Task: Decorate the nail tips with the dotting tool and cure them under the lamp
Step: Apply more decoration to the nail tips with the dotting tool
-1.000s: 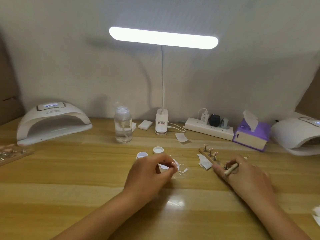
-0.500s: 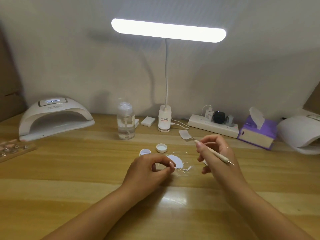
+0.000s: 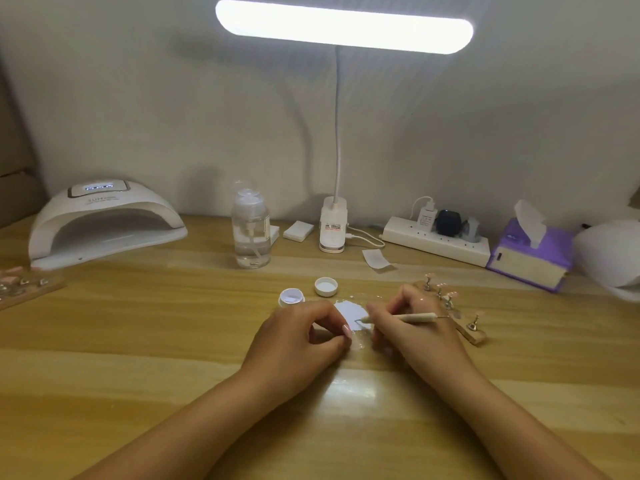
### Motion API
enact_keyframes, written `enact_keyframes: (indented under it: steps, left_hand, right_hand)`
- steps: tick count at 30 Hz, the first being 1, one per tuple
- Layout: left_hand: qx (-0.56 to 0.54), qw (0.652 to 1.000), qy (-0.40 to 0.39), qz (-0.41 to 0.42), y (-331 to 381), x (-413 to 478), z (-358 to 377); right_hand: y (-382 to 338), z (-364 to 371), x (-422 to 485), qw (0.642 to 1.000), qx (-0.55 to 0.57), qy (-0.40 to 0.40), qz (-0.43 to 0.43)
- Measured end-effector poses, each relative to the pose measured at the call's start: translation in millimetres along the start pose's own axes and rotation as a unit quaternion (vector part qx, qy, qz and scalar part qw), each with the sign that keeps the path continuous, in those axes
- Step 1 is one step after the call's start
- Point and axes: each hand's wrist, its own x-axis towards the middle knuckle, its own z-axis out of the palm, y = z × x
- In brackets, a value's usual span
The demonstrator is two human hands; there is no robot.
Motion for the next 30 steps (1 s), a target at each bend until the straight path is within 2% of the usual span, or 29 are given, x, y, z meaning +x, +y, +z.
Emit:
enact_keyframes:
  steps: [4,8,11,13,15,18,21,24,30]
  left_hand:
    - [0.002,1.000,0.000,-0.003,1,0,-1]
    - [-0.003,1.000,0.000,-0.004,2,0,-1]
    - [-0.002,1.000,-0.003,-0.003,3,0,-1]
    - [0.009,1.000,-0.005,-0.002,3,0,-2]
    - [0.015,1.000,-0.006,-0.002,3,0,-2]
    - [0.006,1.000,-0.008,-0.002,1,1,-2]
    - [-0.003,1.000,-0.007,-0.002,1,2,-2]
    - [-0.014,1.000,-0.007,0.002,0,2,-2]
    - [-0.016,1.000,-0.013,0.007,-2,2,-1]
  right_hand:
    - [0,-1,1,0.999,-0.008,0.042,-0.002]
    - [-2,1,-2,1.000,-0.025,0.001,-0.010]
    - [-2,-1,0,0.999,-0.022,0.032,-0.014]
    - [-4,0,-2,0.999,-0.041,0.011,-0.019]
    - [-3,0,-3,1.000,-0.009,0.019,-0.021]
    - [-4,-5,-3,0.994,0.076,0.072,-0.028]
    - [-10,-5,-5,0.984,0.172,0.041,-0.010]
    - [-13,1,-10,0.980,0.197,0.021,0.019]
    - [-16,3,-15,0.969,0.240,0.039,0.051]
